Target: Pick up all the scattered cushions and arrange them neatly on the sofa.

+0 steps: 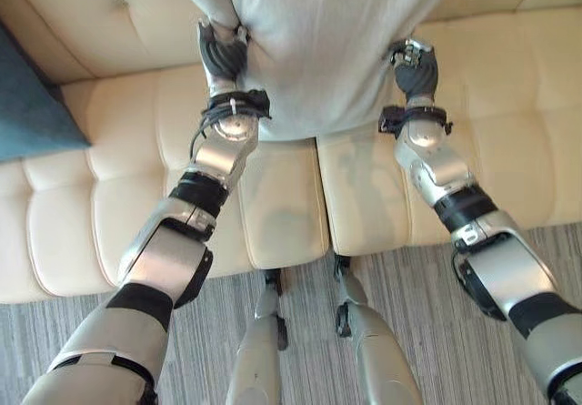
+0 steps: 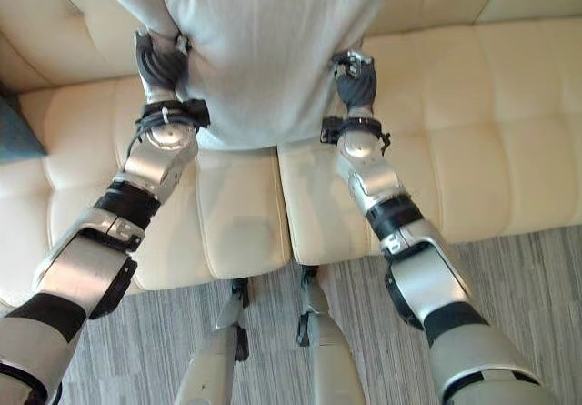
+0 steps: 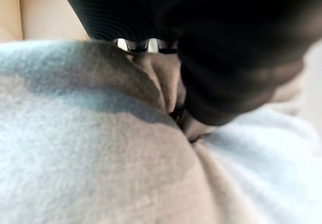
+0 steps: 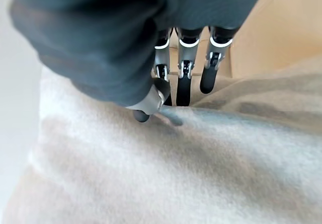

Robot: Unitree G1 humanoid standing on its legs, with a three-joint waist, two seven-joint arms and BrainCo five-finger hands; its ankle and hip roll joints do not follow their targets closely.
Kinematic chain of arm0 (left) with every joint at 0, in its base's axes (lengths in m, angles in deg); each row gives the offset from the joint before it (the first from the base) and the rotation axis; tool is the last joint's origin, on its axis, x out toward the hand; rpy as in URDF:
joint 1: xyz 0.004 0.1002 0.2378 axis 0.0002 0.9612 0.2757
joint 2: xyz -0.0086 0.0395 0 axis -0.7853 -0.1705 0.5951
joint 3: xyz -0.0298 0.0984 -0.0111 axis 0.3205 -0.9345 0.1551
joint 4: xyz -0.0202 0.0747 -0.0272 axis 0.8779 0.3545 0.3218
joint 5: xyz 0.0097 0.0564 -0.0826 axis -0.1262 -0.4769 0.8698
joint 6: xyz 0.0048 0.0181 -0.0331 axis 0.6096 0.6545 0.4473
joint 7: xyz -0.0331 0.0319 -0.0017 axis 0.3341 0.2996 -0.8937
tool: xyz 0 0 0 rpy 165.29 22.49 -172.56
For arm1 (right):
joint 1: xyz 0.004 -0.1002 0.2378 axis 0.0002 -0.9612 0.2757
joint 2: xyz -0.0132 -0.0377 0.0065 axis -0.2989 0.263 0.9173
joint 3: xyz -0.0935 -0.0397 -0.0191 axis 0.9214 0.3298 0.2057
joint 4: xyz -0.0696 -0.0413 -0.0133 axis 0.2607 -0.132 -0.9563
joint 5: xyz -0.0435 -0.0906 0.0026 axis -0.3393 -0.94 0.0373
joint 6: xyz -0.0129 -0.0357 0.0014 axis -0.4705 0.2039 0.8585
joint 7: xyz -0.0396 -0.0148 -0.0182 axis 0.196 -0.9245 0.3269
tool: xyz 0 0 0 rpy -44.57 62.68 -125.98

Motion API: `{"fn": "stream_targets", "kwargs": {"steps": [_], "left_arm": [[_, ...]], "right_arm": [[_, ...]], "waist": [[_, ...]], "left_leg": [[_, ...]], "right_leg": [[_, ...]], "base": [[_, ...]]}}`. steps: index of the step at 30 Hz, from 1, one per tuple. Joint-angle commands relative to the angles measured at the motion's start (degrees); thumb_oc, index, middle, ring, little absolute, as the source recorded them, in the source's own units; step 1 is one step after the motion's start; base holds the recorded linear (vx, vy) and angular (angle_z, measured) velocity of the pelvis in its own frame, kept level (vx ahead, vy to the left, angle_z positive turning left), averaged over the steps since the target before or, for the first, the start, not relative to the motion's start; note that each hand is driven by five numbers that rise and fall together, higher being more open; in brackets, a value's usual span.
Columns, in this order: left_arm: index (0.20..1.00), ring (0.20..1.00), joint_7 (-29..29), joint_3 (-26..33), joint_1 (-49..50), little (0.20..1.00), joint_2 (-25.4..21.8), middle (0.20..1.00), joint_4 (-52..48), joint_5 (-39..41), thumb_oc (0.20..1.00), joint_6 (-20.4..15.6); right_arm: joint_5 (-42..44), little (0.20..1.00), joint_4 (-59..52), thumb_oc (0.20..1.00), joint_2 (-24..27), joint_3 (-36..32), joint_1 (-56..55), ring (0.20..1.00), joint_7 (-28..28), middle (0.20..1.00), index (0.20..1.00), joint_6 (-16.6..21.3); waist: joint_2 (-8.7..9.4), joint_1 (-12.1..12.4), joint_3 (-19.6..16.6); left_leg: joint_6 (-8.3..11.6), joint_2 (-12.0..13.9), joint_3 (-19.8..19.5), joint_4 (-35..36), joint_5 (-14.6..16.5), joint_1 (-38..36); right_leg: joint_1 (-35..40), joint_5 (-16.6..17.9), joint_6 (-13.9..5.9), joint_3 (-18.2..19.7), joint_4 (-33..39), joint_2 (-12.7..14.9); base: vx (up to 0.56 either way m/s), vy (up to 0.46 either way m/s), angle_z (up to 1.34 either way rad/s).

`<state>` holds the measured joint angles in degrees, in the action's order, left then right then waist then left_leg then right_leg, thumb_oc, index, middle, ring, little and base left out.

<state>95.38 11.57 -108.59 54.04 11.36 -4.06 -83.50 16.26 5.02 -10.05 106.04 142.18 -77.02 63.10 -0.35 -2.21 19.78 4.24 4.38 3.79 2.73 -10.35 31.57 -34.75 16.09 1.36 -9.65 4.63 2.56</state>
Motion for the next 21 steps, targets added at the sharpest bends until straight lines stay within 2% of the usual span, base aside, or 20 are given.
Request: {"fn": "stream_targets", "kwargs": {"steps": [1, 3, 4, 5, 8, 9, 10, 11, 13, 14, 15, 17, 19, 21], "left_arm": [[0.2, 0.2, 0.29, -4.99, -2.28, 0.2, 2.83, 0.2, -3.73, -6.35, 0.2, -2.86], [0.2, 0.2, 0.3, -4.91, -1.74, 0.2, 3.76, 0.2, -2.67, -6.79, 0.2, -2.22], [0.755, 0.755, 0.02, -4.56, -1.52, 0.755, 3.79, 0.755, 0.18, -6.28, 0.755, -1.11], [1.0, 1.0, -0.01, -4.55, -1.61, 1.0, 3.76, 1.0, 0.24, -6.26, 1.0, -1.13], [1.0, 1.0, -1.9, -4.76, -3.98, 1.0, 3.71, 1.0, 5.81, -2.5, 1.0, -0.2], [1.0, 1.0, -3.22, -4.6, -4.97, 1.0, 3.72, 1.0, 7.57, 0.69, 1.0, -0.52], [1.0, 1.0, -6.52, -3.32, -6.65, 1.0, 3.33, 1.0, 10.75, 9.42, 1.0, -1.76], [1.0, 1.0, -6.7, -3.35, -6.86, 1.0, 3.3, 1.0, 10.98, 9.62, 1.0, -1.87], [1.0, 1.0, -9.44, -1.44, -7.84, 1.0, 1.14, 1.0, 14.45, 16.93, 1.0, -1.9], [1.0, 1.0, -11.42, 0.22, -7.5, 1.0, -2.78, 1.0, 15.85, 20.68, 1.0, -1.56], [1.0, 1.0, -11.57, 0.18, -7.54, 1.0, -2.84, 1.0, 15.95, 20.79, 1.0, -1.57], [1.0, 1.0, -13.11, 1.82, -5.28, 1.0, -7.25, 1.0, 16.04, 21.69, 1.0, -1.07], [1.0, 1.0, -15.95, 5.71, 5.28, 1.0, -14.13, 1.0, 12.33, 18.77, 1.0, -0.4], [1.0, 1.0, -17.7, 7.62, 13.96, 1.0, -17.25, 1.0, 9.11, 13.82, 1.0, 0.48]], "right_arm": [[-5.12, 0.2, -3.71, 0.2, -6.13, 3.99, 5.32, 0.2, 0.75, 0.2, 0.2, 5.78], [-7.27, 0.2, -1.49, 0.2, -6.19, 4.15, 5.75, 0.2, -0.01, 0.2, 0.2, 4.39], [-9.12, 1.0, 2.87, 1.0, -5.38, 5.06, 6.23, 1.0, -0.35, 1.0, 1.0, 1.81], [-9.1, 1.0, 2.94, 1.0, -5.39, 5.06, 6.34, 1.0, -0.33, 1.0, 1.0, 1.83], [-9.06, 1.0, 10.88, 1.0, -3.58, 7.01, 8.98, 1.0, 1.18, 1.0, 1.0, -1.62], [-7.65, 1.0, 13.57, 1.0, -2.89, 6.55, 9.81, 1.0, 1.49, 1.0, 1.0, -2.32], [-6.93, 1.0, 17.69, 1.0, -0.6, 6.33, 10.8, 1.0, 2.22, 1.0, 1.0, -4.19], [-6.88, 1.0, 17.83, 1.0, -0.56, 6.36, 10.96, 1.0, 2.3, 1.0, 1.0, -4.15], [-6.74, 1.0, 20.47, 1.0, 2.56, 5.67, 11.51, 1.0, 2.33, 1.0, 1.0, -5.52], [-5.56, 1.0, 21.18, 1.0, 5.54, 3.97, 10.45, 1.0, 2.11, 1.0, 1.0, -5.64], [-5.53, 1.0, 21.14, 1.0, 5.54, 3.94, 10.41, 1.0, 2.13, 1.0, 1.0, -5.63], [-2.99, 1.0, 19.47, 1.0, 8.2, 0.79, 7.22, 1.0, 2.21, 1.0, 1.0, -4.82], [1.57, 1.0, 13.08, 1.0, 11.42, -7.34, -4.58, 1.0, 3.55, 1.0, 1.0, -2.43], [2.21, 1.0, 7.34, 1.0, 11.91, -11.45, -14.31, 1.0, 5.54, 1.0, 1.0, -1.41]], "waist": [[0.92, 0.03, -3.79], [0.97, 0.04, -3.42], [1.15, 0.11, -2.82], [1.17, 0.06, -2.89], [1.79, 0.23, -2.68], [1.92, 0.28, -2.53], [2.01, 0.47, -2.23], [1.97, 0.47, -2.05], [2.2, 0.65, -1.98], [2.08, 0.87, -1.65], [2.1, 0.87, -1.46], [1.99, 0.92, -1.55], [1.8, 1.11, -1.76], [1.81, 1.14, -2.29]], "left_leg": [[-0.32, -2.16, -0.21, -5.26, 6.29, -0.1], [-0.34, -2.31, -0.45, -5.18, 6.23, 0.28], [-0.28, -2.35, -0.57, -5.12, 6.34, -0.15], [-0.32, -2.41, -0.58, -5.08, 6.17, 0.06], [-0.33, -2.53, -0.75, -4.68, 6.01, -0.5], [-0.33, -2.6, -0.79, -4.43, 5.97, -0.9], [-0.35, -2.78, -0.98, -3.49, 5.76, -1.96], [-0.35, -2.77, -1.01, -3.37, 5.71, -2.14], [-0.28, -2.91, -1.22, -2.3, 5.53, -3.81], [-0.24, -2.98, -1.27, -1.12, 5.43, -6.05], [-0.24, -2.97, -1.29, -0.95, 5.38, -6.37], [-0.2, -3.05, -1.23, 0.13, 5.36, -8.48], [0.0, -3.25, -1.1, 2.27, 5.69, -13.35], [0.0, -3.21, -0.87, 2.27, 6.75, -16.0]], "right_leg": [[-0.49, -13.22, -7.66, 1.66, -9.13, 2.85], [-0.67, -13.29, -7.61, 1.76, -9.13, 2.84], [-0.29, -13.44, -7.55, 1.43, -9.23, 2.83], [-0.45, -13.28, -7.54, 1.42, -9.13, 2.88], [0.23, -12.9, -7.6, 0.9, -8.71, 3.05], [0.69, -12.68, -7.71, 0.69, -8.37, 3.12], [1.97, -12.32, -7.9, 0.42, -7.46, 3.13], [2.16, -12.28, -7.91, 0.39, -7.35, 3.11], [3.8, -11.99, -8.12, 0.18, -6.46, 3.02], [5.96, -11.8, -8.33, -0.04, -5.55, 3.01], [6.29, -11.76, -8.34, -0.07, -5.39, 2.99], [8.28, -11.78, -8.41, -0.16, -4.63, 2.9], [12.97, -11.83, -8.46, -0.57, -3.04, 2.85], [16.08, -11.96, -8.55, -0.66, -2.06, 2.84]], "base": [[0.06, 0.017, 0.05], [0.04, 0.02, 0.06], [0.01, 0.013, 0.16], [0.02, 0.019, 0.24], [0.0, 0.017, 0.2], [0.0, 0.036, -0.01], [0.01, 0.029, -0.07], [0.01, 0.035, 0.07], [0.01, 0.037, 0.13], [0.02, 0.04, 0.08], [0.02, 0.046, 0.04], [0.04, 0.053, 0.02], [0.06, 0.093, 0.0], [0.05, 0.062, 0.01]]}}
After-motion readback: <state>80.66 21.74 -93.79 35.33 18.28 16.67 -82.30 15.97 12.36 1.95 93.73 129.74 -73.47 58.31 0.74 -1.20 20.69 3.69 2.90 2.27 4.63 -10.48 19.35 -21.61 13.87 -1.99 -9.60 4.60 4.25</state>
